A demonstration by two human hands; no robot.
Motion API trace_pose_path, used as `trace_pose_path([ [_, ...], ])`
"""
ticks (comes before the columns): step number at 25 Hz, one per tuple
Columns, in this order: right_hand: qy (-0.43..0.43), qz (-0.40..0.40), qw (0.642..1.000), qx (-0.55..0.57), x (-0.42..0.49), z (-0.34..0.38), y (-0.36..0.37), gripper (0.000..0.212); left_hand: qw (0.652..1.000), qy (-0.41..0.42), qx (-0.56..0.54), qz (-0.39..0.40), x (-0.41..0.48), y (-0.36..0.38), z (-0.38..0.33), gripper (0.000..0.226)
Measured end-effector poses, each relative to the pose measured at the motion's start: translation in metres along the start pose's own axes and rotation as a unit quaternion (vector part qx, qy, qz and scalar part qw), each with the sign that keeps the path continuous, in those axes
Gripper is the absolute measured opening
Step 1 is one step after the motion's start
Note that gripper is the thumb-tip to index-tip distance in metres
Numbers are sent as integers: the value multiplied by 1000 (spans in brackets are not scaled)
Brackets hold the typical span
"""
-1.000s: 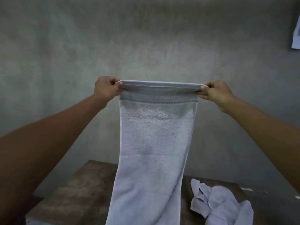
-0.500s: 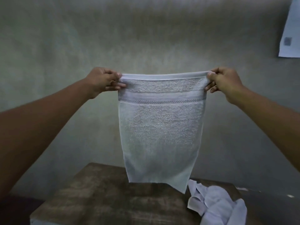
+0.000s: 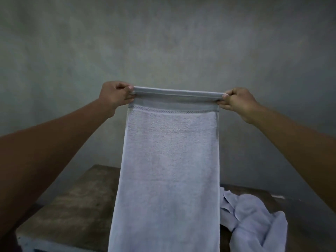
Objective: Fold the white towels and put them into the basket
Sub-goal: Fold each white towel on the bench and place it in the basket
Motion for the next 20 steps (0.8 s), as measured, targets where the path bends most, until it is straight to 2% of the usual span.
trace_pose_path([
  [3,-19,-24,999,12,12,-29,18,25,1000,13,-11,-15,12,4,36,9],
  [9,-35,-41,998,20,21,-37,24,24,998,44,-33,-30,10,5,47,3],
  [11,-26,-27,999,16,4,-50,22,25,999,34,-8,-22,-2,-2,60,12],
  [13,-19,11,998,-60,-24,-84,24,24,995,39,93,-6,-24,-13,88,11],
  [15,2,72,984,-162,-63,-136,29,23,960,80,265,30,-63,-25,125,5],
  [16,15,101,975,-196,-86,-165,31,24,942,94,318,57,-88,-29,148,7],
  [18,31,138,962,-234,-134,-217,32,31,926,78,350,120,-138,-39,196,11],
  [20,32,170,951,-256,-177,-257,35,34,915,21,364,174,-182,-53,244,27],
])
Point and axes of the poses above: each hand's wrist, its own x-axis towards the middle knuckle, its own y-axis out of the palm, z = x × y, the point moved 7 cm from there along x, towards the middle knuckle, and after that the axes turned 11 degrees about -z, right-handed, at the moved point
